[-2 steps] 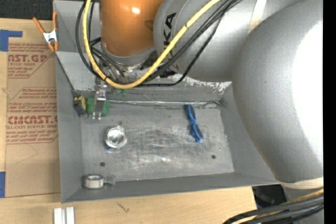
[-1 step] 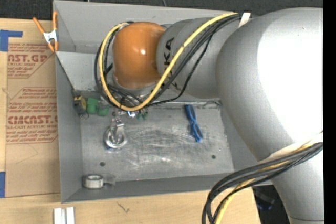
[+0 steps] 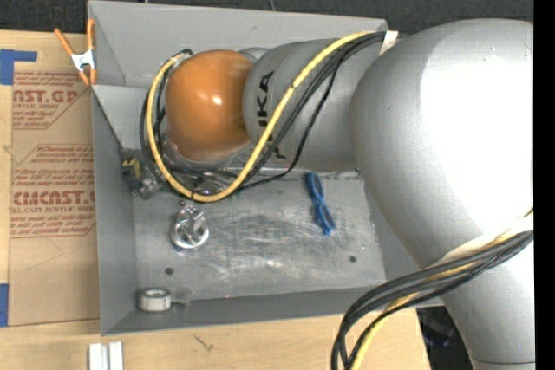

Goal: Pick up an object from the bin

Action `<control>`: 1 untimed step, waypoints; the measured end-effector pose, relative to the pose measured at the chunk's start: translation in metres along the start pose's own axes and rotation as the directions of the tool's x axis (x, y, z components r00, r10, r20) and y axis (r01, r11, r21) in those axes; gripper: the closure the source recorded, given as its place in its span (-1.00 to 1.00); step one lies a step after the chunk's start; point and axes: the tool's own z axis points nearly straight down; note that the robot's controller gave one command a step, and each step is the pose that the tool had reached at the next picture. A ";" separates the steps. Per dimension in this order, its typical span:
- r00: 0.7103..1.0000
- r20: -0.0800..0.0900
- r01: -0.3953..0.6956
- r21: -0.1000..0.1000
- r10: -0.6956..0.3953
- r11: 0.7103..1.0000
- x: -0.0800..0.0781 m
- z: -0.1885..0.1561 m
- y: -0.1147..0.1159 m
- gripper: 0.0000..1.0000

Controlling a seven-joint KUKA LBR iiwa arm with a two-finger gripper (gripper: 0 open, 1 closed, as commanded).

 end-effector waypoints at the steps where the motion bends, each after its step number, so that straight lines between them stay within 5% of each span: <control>1: 0.988 -0.014 -0.156 -0.009 0.156 0.988 0.020 0.003 -0.029 -1.00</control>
Offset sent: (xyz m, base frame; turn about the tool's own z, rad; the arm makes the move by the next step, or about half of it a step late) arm 0.0010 -0.0394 -0.0091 0.1555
